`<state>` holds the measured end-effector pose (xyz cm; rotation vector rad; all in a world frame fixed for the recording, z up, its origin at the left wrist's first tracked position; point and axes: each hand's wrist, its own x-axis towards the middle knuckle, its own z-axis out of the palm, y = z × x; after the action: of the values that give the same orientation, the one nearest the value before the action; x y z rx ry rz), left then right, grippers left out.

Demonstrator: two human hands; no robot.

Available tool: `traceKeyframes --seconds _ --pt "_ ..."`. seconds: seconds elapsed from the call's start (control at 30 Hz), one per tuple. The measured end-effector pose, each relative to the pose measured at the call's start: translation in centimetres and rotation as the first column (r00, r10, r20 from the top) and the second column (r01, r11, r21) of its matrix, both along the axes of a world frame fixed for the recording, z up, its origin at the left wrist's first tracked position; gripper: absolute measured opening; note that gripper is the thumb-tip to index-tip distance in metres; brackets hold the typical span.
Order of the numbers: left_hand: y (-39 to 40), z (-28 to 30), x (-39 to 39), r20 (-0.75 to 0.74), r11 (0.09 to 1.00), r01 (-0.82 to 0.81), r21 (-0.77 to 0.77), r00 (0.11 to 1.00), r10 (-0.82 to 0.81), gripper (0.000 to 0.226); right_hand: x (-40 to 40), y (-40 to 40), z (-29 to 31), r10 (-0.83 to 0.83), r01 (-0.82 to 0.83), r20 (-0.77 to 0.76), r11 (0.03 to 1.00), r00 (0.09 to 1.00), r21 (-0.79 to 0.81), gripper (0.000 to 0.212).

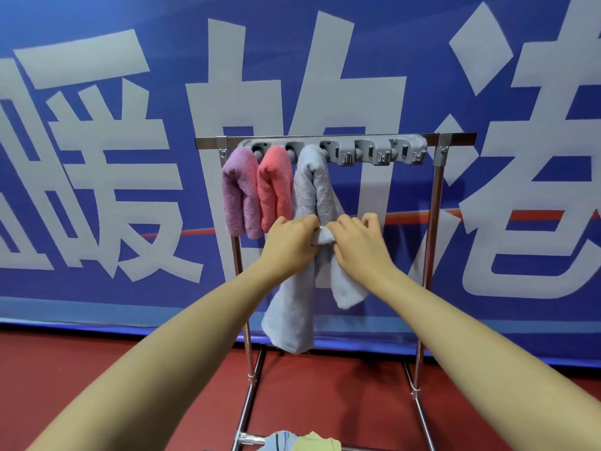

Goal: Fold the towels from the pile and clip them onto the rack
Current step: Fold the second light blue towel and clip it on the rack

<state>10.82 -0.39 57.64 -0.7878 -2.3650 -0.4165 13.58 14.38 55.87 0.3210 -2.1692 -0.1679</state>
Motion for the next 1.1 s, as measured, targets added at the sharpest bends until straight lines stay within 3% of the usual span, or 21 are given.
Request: traceKeyframes --seconds 0.17,0.37,0.63,0.83,0.97,1.1 --pt "-0.8 -1.7 0.0 0.106 0.995 -0.093 0.040 0.990 0.088 0.018 -0.1 -0.3 0.6 -0.054 0.052 -0.058 0.998 0.997 -0.031 0.019" --pt "-1.4 -1.3 -0.4 0.087 0.992 -0.125 -0.016 0.988 0.126 0.022 -0.1 0.6 1.0 -0.173 0.167 -0.073 0.983 0.982 -0.075 0.024" --pt "0.4 5.0 -0.1 -0.092 0.993 -0.101 -0.054 0.991 0.096 0.020 -0.9 1.3 3.8 -0.129 0.102 -0.113 0.971 0.985 -0.216 0.047" --pt "2.4 9.1 -0.5 -0.201 0.993 -0.121 -0.005 0.973 0.118 0.021 -2.3 2.5 7.7 -0.053 -0.011 -0.218 0.959 0.975 -0.283 0.031" --pt "3.7 11.2 -1.3 -0.276 0.992 -0.120 -0.037 0.955 0.106 0.025 -2.7 4.2 9.4 -0.010 -0.034 -0.161 0.963 0.987 -0.267 0.023" --pt "5.0 11.7 -2.6 -0.377 0.995 -0.089 -0.044 0.924 0.066 0.019 -3.5 5.7 10.1 -0.064 0.024 -0.155 0.969 0.986 -0.245 0.045"
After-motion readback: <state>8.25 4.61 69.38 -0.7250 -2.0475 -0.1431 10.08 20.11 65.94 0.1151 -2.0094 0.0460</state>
